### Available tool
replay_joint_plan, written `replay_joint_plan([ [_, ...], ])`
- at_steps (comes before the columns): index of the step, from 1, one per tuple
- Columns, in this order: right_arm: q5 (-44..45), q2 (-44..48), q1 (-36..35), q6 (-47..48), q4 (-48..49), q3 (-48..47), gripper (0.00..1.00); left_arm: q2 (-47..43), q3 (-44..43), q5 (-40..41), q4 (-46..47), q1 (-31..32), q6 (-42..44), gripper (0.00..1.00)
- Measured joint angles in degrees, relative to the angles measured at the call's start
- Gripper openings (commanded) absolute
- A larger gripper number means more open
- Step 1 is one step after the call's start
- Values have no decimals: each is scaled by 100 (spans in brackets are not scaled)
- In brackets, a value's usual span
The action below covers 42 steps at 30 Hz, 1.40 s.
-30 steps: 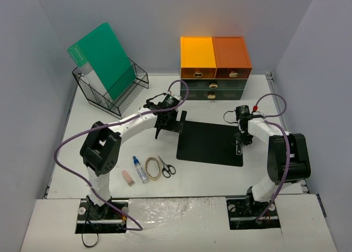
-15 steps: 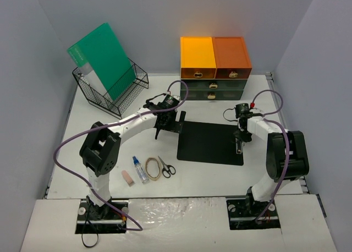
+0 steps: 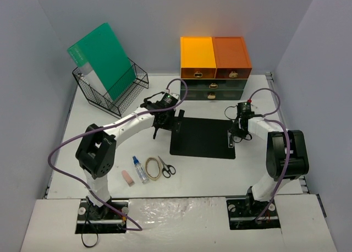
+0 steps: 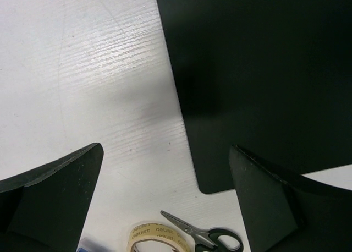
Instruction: Organize the desk
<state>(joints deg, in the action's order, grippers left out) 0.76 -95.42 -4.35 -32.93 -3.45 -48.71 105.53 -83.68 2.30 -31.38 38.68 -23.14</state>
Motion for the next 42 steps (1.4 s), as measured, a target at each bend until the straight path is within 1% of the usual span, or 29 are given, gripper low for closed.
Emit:
replay_joint_plan([
  [3, -318, 54, -81, -56, 216, 55, 9, -20, 0, 47, -33, 0, 26, 97],
  [9, -666, 72, -363, -258, 355, 123, 8, -21, 6, 464, -180, -1, -26, 97],
  [17, -743, 91, -552, -315, 316, 127, 0, 49, 55, 832, -133, -83, -67, 97],
  [23, -773, 206, -683, -329, 30, 145, 0, 69, 84, 862, -33, -96, 66, 97],
  [29, -792, 388, -730, -345, -382, 214, 0, -62, 529, 809, 315, -2, 374, 89],
  [31, -789, 441, -739, -345, -577, 214, 0, -229, 792, 803, 427, 94, 541, 89],
  [35, -778, 501, -771, -345, -979, 158, 0, -851, 1249, 800, 600, 423, 918, 89],
  [38, -762, 501, -841, -347, -1299, -13, 0, -1395, 1441, 825, 780, 783, 1232, 89],
  [42, -735, 467, -988, -345, -1672, -533, 0, -1929, 1506, 957, 940, 1435, 1685, 89],
])
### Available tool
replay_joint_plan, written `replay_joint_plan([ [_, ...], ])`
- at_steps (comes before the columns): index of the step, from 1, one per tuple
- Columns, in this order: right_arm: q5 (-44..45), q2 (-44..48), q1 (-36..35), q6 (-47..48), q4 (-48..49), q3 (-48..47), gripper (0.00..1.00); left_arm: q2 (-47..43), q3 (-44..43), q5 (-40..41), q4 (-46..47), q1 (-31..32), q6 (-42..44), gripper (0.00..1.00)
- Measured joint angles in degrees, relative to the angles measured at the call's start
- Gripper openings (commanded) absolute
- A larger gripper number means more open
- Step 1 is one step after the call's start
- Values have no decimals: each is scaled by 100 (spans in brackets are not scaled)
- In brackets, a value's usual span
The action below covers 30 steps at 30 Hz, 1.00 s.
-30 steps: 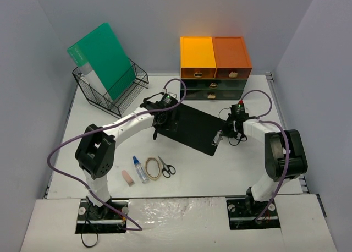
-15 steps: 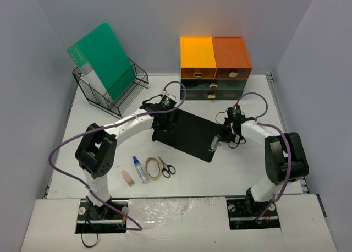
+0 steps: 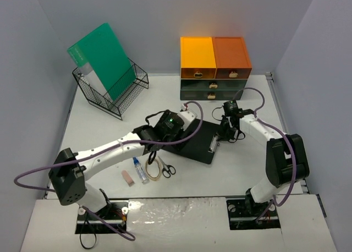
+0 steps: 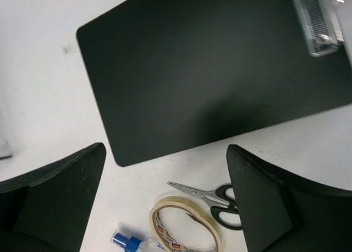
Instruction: Organize the desk
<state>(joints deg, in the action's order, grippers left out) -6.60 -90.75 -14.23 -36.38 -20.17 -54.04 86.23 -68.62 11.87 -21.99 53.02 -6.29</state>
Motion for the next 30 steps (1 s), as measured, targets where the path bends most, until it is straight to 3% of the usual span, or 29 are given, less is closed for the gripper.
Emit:
replay_joint_plan([
  [6, -22, -31, -141, -26, -198, -614, 0, -210, 18, 345, 38, 841, 468, 89],
  [14, -91, -34, -279, -170, -542, -959, 0, -179, 188, 1537, -25, 1733, 826, 89],
  [23, -170, -33, -381, -259, -754, -1172, 0, 489, 121, 2892, 26, 2782, 977, 90],
  [27, -182, -32, -401, -266, -825, -1176, 0, 1220, -552, 3388, -427, 2898, 726, 90],
  [30, -180, -32, -444, -266, -871, -1176, 0, 1825, -1531, 3717, -1139, 2961, 220, 90],
])
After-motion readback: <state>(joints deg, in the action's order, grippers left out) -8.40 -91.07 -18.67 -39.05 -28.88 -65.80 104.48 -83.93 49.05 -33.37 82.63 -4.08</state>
